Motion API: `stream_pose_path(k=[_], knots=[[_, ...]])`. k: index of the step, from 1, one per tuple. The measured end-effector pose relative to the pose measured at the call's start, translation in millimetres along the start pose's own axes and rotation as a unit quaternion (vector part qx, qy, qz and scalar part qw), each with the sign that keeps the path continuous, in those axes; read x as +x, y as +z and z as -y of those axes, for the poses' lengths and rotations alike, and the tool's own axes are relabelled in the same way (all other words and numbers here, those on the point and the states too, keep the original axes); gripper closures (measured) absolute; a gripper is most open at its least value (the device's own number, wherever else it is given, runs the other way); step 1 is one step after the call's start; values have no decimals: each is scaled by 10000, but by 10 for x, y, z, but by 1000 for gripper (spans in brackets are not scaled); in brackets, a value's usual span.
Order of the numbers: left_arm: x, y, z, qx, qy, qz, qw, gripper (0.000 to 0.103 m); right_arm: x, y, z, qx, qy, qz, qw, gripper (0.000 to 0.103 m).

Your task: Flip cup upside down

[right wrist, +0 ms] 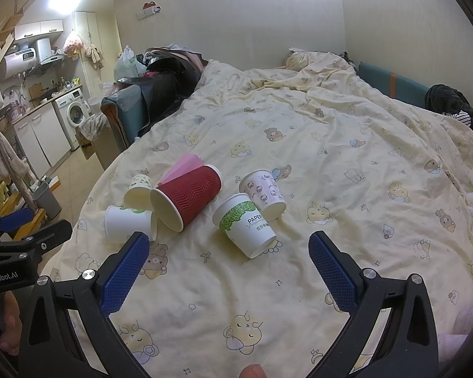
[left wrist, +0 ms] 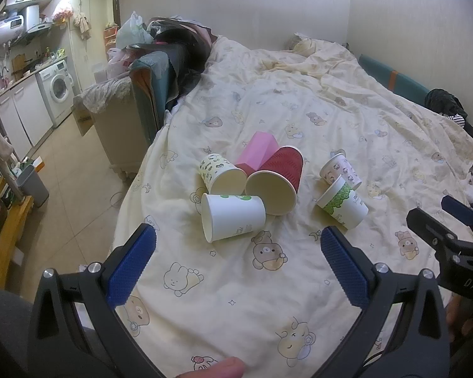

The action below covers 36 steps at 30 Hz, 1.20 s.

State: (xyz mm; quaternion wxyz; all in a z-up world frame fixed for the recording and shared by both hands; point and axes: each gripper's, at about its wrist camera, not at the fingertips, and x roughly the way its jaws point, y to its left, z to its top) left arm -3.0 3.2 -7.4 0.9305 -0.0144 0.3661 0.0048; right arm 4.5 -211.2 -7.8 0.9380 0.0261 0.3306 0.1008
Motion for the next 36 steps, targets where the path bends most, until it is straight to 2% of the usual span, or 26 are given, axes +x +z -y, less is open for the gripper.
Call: stream_pose_path(k=[10, 15, 20, 30, 36], knots=[[-35, 78, 65, 70, 23, -46, 10000, 0, -5, -2, 1, -5, -60, 26, 10000, 0], [25, 204, 106, -12, -53, -196, 9998, 0, -65, 39, 211, 340, -157, 56, 9993, 0], [87, 337, 251, 69, -57, -236, 9997, 0, -71, 165, 399, 430, -309, -73, 9986, 0], [480, 532, 491, 34, -153, -680, 9976, 0, 121, 531, 831, 645, -445, -315, 9964, 0], [702, 701, 669, 33, -175, -758, 9970, 0, 389, 645, 972, 587, -482, -475, 9960, 0]])
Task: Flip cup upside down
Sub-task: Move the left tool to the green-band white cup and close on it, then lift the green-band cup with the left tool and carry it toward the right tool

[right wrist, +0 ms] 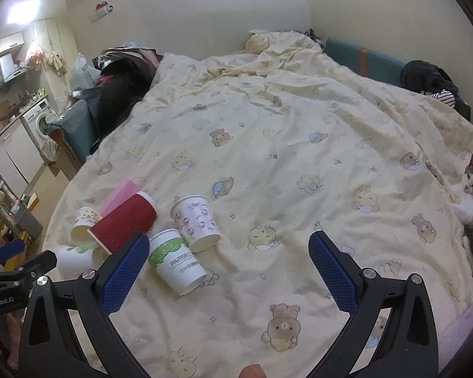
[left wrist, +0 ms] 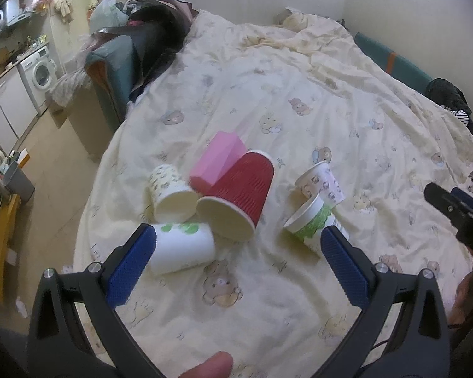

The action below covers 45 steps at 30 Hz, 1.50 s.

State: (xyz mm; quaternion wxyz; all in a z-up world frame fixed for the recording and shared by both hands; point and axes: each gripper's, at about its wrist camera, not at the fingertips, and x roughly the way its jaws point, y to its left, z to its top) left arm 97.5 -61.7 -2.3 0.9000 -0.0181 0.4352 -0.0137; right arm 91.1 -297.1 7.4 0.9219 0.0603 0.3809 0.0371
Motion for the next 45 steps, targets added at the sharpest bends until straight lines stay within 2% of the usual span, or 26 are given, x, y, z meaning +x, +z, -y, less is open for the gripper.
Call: stream_pose_path(k=[6, 11, 18, 22, 27, 33, 35, 40, 45], knots=[[292, 144, 111, -148, -18, -285, 9995, 0, 266, 73, 115, 171, 33, -245, 9995, 0], [618, 128, 321, -260, -130, -724, 9970, 0, 446, 59, 228, 359, -47, -445, 9984, 0], [1017, 36, 633, -528, -331, -1260, 9901, 1, 452, 68, 358, 553, -263, -390, 9974, 0], [1270, -20, 776, -734, -274, -1579, 9843, 6, 481, 61, 413, 601, -341, -474, 9965, 0], [1430, -78, 867, -749, -73, -1615, 9840, 6, 484, 63, 403, 585, -400, -502, 9962, 0], [1563, -75, 866, -887, -172, -1744, 9805, 19, 479, 88, 429, 620, -428, -478, 9960, 0], [1566, -64, 877, -849, -270, -1756, 9804, 33, 477, 87, 437, 658, -414, -478, 9958, 0], [1517, -52, 856, -872, -364, -1876, 9777, 49, 475, 78, 414, 607, -421, -521, 9959, 0], [1439, -61, 840, -760, -284, -1866, 9791, 52, 483, 62, 410, 656, -394, -581, 9954, 0]])
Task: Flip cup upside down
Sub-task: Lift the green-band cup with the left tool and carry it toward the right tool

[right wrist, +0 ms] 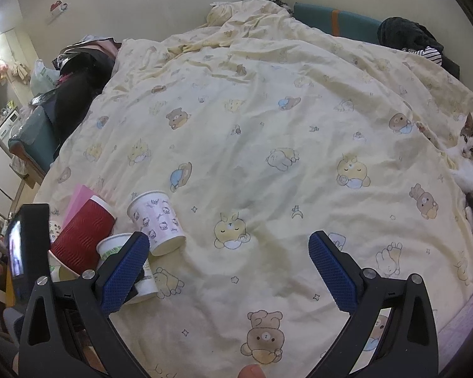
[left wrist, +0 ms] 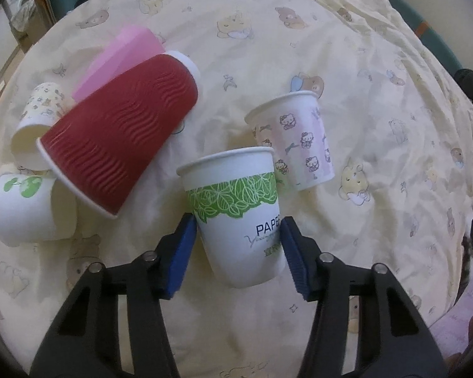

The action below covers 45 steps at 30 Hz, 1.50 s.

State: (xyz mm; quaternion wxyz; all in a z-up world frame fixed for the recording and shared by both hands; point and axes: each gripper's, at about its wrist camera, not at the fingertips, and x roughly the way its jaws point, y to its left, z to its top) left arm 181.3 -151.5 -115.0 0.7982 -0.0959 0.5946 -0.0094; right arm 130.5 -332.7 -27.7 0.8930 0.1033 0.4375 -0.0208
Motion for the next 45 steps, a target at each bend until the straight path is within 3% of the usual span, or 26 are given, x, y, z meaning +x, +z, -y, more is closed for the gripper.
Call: stream_pose_path(k=[10, 15, 19, 27, 31, 41, 45], knots=[[242, 40, 19, -224, 36, -479, 9986, 46, -65, -5, -39, 20, 52, 102, 9999, 0], [412, 9, -1, -367, 70, -705, 9968, 50, -58, 5, 27, 148, 118, 66, 9998, 0], [285, 8, -6, -245, -12, -427, 9988, 53, -70, 22, 46, 146, 147, 77, 9998, 0], [-16, -41, -134, -145, -107, -334, 9993, 53, -79, 4, -4, 20, 87, 106, 9999, 0], [-225, -130, -254, -30, -154, -307, 9994, 52, -135, -31, 4, 74, 285, 134, 9995, 0], [-989, -575, -654, 643, -219, 170, 9975, 52, -506, -411, -244, -27, 581, 284, 9979, 0], [-1146, -757, -807, 763, -378, 178, 9962, 52, -706, -650, -463, -403, 566, 280, 9972, 0]])
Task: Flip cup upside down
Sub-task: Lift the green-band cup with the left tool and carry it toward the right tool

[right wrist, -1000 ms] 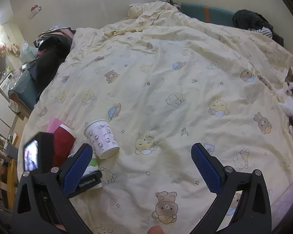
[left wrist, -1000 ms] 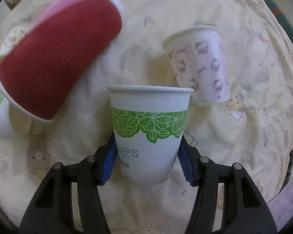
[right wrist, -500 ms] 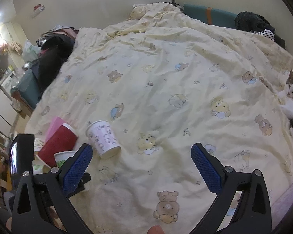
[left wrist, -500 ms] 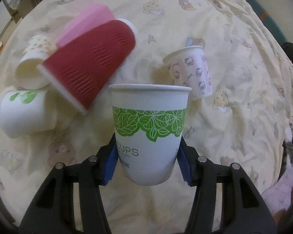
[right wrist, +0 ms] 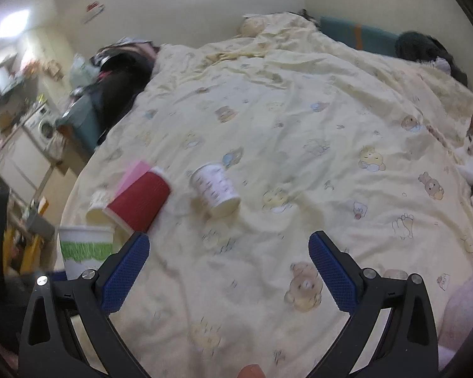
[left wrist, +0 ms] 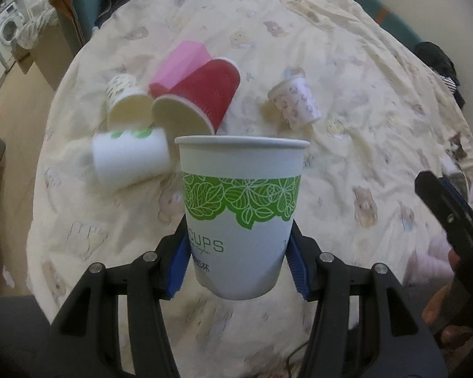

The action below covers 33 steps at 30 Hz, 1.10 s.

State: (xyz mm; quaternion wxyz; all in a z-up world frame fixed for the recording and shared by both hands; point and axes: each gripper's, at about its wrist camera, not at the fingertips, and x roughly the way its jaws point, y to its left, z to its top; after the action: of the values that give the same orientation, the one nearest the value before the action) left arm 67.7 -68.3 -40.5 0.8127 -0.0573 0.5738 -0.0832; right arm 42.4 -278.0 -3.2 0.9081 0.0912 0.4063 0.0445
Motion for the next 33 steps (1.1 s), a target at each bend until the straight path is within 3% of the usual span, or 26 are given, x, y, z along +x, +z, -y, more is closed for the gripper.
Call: stream_pose_path(k=[6, 11, 22, 27, 28, 32, 33], knots=[[37, -335, -68, -18, -169, -330, 9993, 52, -203, -365, -119, -26, 87, -244, 9997, 0], [264, -533, -42, -225, -255, -775, 9964, 51, -255, -596, -123, -105, 1, -151, 9998, 0], [792, -590, -20, -658, -136, -1282, 9895, 49, -123, -628, 142, 317, -265, -175, 9990, 0], [789, -619, -1, -535, -135, -1197, 9913, 48, -88, -635, 156, 336, -224, -236, 9989, 0], [792, -625, 14, -470, -125, -1216, 9914, 47, -83, -636, 155, 341, -214, -255, 9989, 0], [763, -621, 39, -411, -205, -1203, 9917, 22, -67, -634, 128, 328, -194, -265, 9989, 0], [749, -619, 46, -396, -188, -1183, 9920, 21, -68, -634, 121, 314, -220, -252, 9989, 0]])
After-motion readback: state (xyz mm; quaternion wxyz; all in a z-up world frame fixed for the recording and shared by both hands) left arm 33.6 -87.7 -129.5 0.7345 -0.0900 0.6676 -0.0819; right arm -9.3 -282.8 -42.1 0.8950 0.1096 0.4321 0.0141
